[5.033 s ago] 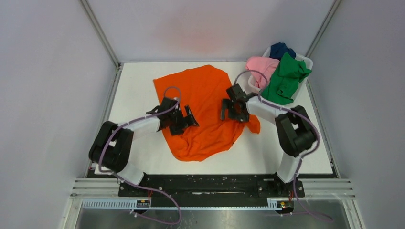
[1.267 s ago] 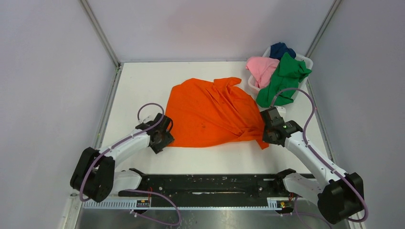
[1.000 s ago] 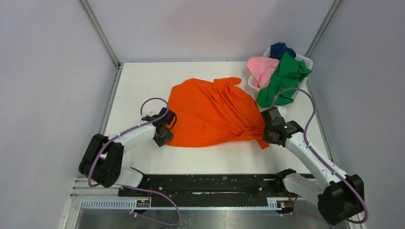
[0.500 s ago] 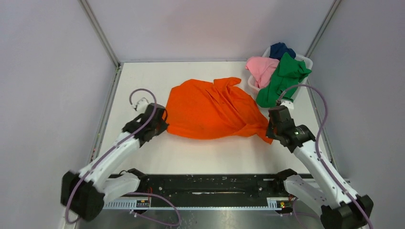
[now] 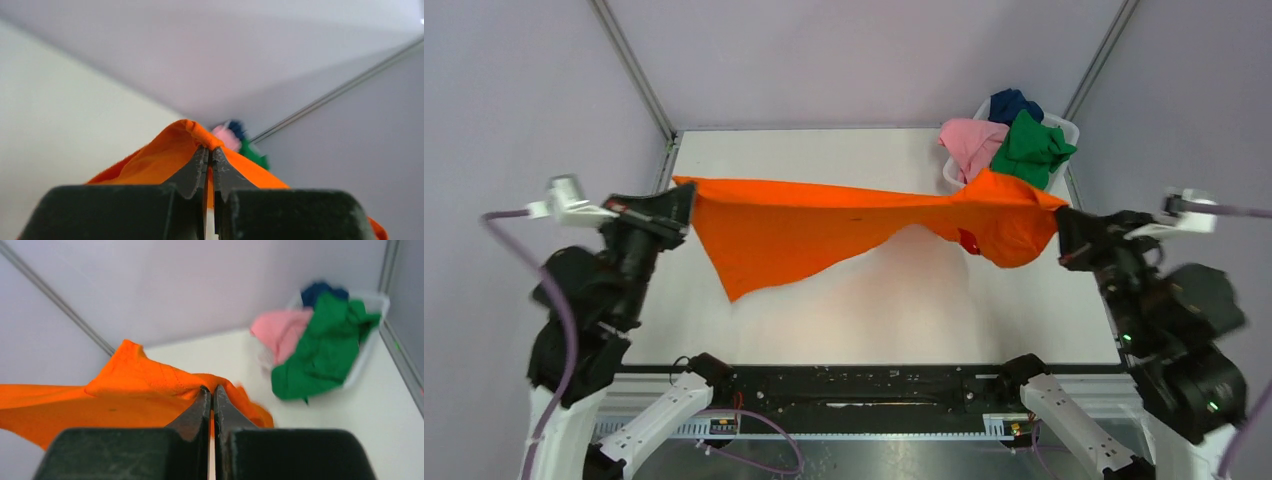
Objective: Fold and stack the t-shirts
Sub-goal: Flatten out the tshirt
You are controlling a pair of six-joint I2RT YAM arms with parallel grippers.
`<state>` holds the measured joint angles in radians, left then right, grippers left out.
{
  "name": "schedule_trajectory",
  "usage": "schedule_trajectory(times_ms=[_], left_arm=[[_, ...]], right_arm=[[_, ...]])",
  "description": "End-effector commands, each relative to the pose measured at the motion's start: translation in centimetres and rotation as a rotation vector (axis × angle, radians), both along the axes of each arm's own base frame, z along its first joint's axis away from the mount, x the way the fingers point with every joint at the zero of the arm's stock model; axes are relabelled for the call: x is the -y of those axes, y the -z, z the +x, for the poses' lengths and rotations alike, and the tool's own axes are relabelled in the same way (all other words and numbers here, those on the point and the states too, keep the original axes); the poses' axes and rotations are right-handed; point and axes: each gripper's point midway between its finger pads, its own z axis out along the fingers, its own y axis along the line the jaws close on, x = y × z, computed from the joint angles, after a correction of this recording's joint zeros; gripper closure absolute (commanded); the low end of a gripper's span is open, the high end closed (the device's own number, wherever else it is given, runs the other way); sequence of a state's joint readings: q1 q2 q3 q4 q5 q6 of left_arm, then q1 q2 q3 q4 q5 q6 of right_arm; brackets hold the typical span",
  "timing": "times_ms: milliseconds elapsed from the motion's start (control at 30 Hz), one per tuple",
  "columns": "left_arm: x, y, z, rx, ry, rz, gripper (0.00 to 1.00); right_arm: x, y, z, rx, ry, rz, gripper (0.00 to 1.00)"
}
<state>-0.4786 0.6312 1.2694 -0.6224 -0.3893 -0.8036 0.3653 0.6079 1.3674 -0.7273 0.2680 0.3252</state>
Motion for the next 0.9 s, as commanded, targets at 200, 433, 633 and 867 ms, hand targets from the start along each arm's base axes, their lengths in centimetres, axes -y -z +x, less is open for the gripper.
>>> schedule_trajectory(times_ms=[200, 433, 633, 867], left_arm=[[-2.4, -17.7, -11.5, 0.531, 0.158, -0.025, 1.0], [-3.2, -18.2, -11.3, 0.529, 0.106, -0.01, 1.0], [-3.6, -10.9, -3.6, 0.274, -0.084, 0.074, 1.0], [-5.5, 6.9, 7.7, -0.229, -0.417, 0.328, 0.91]], right_arm=[[-1.1, -17.0, -9.7, 0.453, -0.264, -0.051, 1.0], [-0.9, -19.2, -9.3, 0.501, -0.248, -0.123, 1.0], [-3.1, -14.5, -0.7, 0.368, -0.218, -0.189, 1.0], [-7.1, 0.1, 14.5, 0.049, -0.164, -0.249, 0.99]])
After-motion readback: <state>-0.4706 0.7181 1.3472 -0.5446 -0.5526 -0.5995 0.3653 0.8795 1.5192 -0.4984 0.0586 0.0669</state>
